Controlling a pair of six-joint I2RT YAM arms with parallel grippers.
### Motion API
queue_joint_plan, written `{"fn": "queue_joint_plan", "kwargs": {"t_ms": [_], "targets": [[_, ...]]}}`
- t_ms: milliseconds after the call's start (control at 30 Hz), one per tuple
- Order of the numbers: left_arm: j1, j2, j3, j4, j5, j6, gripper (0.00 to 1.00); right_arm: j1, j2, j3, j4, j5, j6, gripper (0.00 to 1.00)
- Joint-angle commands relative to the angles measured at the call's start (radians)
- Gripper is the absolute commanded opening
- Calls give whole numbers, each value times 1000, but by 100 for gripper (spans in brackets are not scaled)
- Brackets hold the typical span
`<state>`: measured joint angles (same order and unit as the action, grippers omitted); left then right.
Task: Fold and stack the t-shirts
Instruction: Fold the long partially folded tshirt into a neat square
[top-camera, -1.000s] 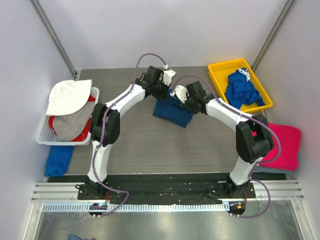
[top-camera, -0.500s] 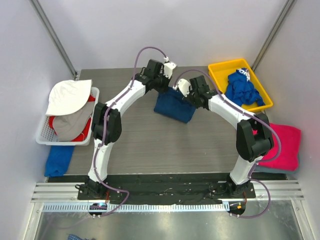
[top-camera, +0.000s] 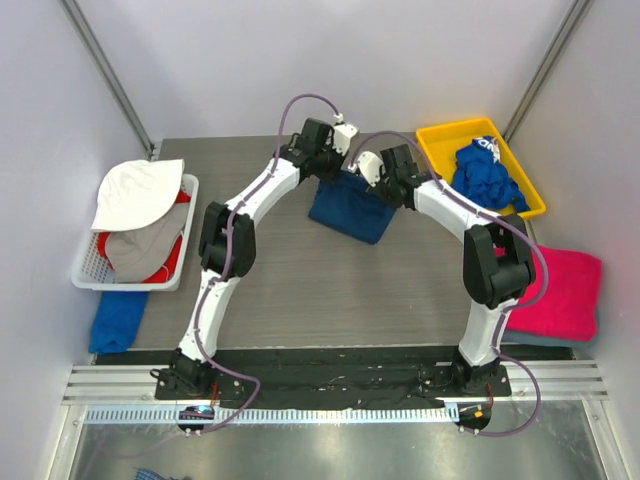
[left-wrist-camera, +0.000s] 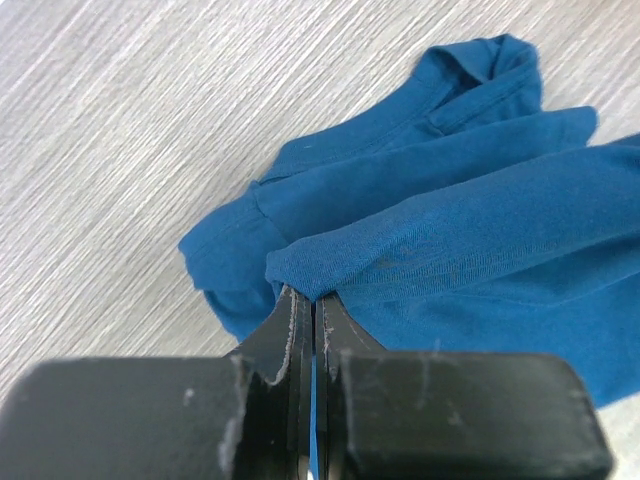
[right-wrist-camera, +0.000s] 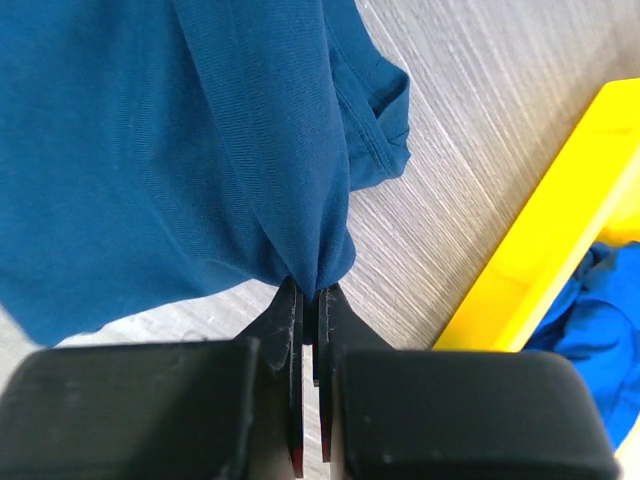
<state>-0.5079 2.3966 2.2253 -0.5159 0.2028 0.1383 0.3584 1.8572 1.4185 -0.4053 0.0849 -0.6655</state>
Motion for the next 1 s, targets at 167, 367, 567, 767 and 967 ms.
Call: {"fn": "queue_joint_plan", "kwargs": {"t_ms": [167, 367, 567, 767, 967], "targets": [[17, 68, 120, 39, -39, 18, 5, -42, 92, 92, 37, -4, -17, 1], [17, 82, 119, 63, -57, 12, 3, -45, 126, 131, 48, -2, -13, 1], [20, 81, 112, 76, -91, 20, 3, -47, 169, 180, 51, 9, -13, 1], [23, 87, 120, 77, -109, 27, 24, -45, 211, 218, 60, 38, -16, 5], [23, 84, 119, 89, -141, 23, 38, -47, 232, 246, 83, 62, -11, 20]]}}
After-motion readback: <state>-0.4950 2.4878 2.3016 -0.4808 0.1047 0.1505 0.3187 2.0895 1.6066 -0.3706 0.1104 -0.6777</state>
